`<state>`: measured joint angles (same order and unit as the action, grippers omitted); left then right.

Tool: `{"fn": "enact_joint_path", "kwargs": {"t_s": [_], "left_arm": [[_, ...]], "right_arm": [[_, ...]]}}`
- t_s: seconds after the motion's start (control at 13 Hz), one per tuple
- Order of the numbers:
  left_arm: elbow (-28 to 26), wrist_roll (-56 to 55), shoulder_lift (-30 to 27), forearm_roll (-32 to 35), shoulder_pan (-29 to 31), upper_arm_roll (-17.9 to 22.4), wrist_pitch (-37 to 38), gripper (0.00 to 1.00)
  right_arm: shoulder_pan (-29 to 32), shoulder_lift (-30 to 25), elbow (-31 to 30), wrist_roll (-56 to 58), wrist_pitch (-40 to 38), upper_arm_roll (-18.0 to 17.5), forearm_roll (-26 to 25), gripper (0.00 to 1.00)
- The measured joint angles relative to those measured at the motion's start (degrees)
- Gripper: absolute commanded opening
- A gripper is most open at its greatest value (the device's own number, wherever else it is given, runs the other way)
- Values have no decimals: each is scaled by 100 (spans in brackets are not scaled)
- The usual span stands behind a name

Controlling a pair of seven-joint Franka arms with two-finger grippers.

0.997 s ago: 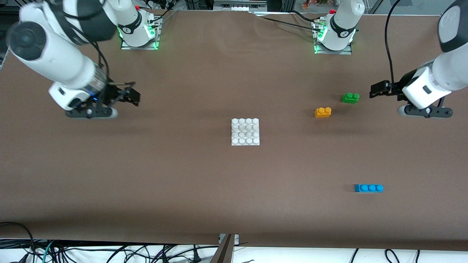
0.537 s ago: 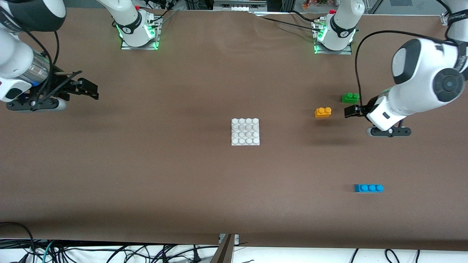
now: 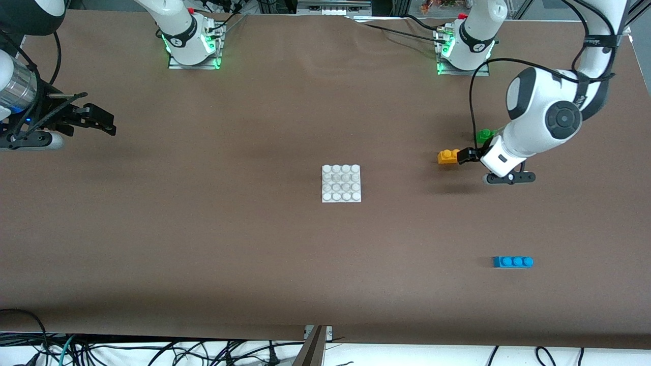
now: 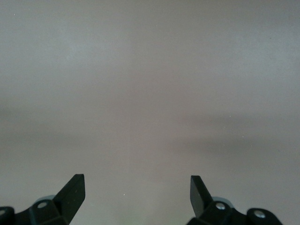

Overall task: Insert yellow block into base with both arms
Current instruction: 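Lower the left gripper over the yellow block while the right gripper retreats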

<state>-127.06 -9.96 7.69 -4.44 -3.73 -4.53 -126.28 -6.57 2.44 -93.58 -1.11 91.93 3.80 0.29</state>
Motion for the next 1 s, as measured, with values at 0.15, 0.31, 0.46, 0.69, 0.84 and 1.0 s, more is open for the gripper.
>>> {"fn": "enact_joint_path", "kwargs": {"t_s": [0.15, 0.31, 0.46, 0.69, 0.84, 1.0], "left_arm": [[-479, -13, -43, 0, 2, -41, -563, 100], [-945, -35, -48, 0, 0, -181, -1184, 100], [-1265, -76, -32, 0, -1, -286, -1622, 100], [-1457, -79, 94, 271, -2, -402, -1950, 100], [-1460, -83, 184, 451, -1, -403, -2010, 100], [-1465, -83, 272, 455, -1, -403, -2097, 100]], "right_arm": [[1, 1, 12, 0, -4, 1, -20, 99], [4, 4, 84, 0, -58, 4, -98, 99], [12, 4, 183, 0, -91, 6, -178, 99], [26, 7, 222, -57, -150, 7, -242, 99], [27, 9, 222, -165, -164, 6, -242, 99], [27, 10, 222, -209, -172, 6, -242, 99]]}}
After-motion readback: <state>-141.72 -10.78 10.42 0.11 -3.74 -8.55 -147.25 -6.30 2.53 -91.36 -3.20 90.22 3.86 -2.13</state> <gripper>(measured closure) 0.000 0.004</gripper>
